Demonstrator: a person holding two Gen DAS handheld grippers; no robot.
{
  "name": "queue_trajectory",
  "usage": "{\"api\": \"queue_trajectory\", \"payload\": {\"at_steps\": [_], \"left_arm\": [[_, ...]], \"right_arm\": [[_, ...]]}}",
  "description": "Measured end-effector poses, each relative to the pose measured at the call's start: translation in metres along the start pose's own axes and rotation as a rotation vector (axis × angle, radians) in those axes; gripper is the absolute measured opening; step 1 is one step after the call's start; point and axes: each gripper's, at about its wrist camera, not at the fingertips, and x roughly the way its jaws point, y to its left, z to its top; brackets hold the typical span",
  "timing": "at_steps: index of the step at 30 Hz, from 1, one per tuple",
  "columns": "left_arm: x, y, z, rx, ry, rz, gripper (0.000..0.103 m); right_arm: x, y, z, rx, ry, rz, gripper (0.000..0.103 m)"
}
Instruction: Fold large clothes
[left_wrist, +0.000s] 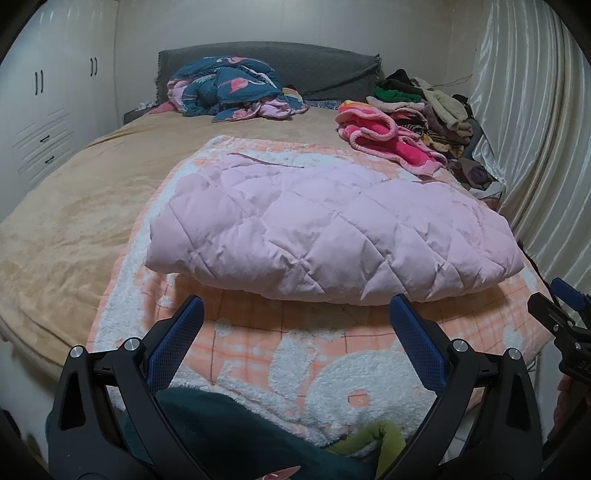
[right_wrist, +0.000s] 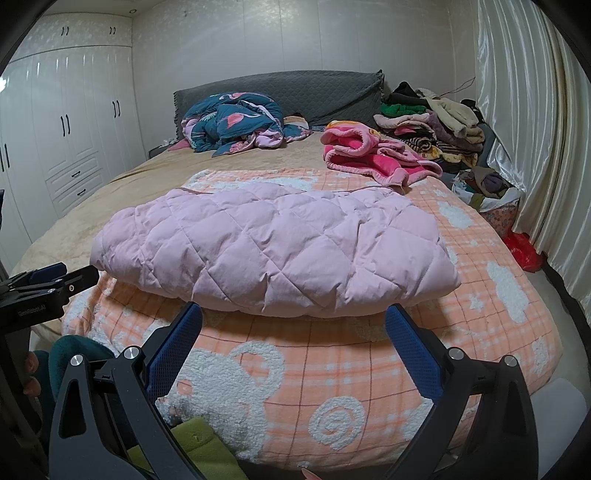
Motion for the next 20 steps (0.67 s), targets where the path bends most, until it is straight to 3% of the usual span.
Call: {"api": "queue_trajectory", "payload": {"at_steps": [11, 14, 17, 20], "left_arm": [[0.011, 0.015, -0.002, -0.047, 0.037, 0.015, 0.094], [0.022, 0.034, 0.002, -0.085, 0.057, 0.051, 0.094], [0.044, 0.079, 0.013, -0.181, 0.098, 0.099, 0.094], [0.07, 0.146, 0.032, -0.257, 0.142, 0.258, 0.094]], "right_arm": [[-0.004, -0.014, -0.001, 0.016, -0.017, -0.037, 0.099], [-0.007, -0.033, -0.003, 0.06, -0.051, -0.081, 0.099], [-0.009, -0.09, -0.009, 0.161, -0.077, -0.21, 0.099], [-0.003, -0.189, -0.029, 0.312, -0.019, -0.453, 0.099]]}}
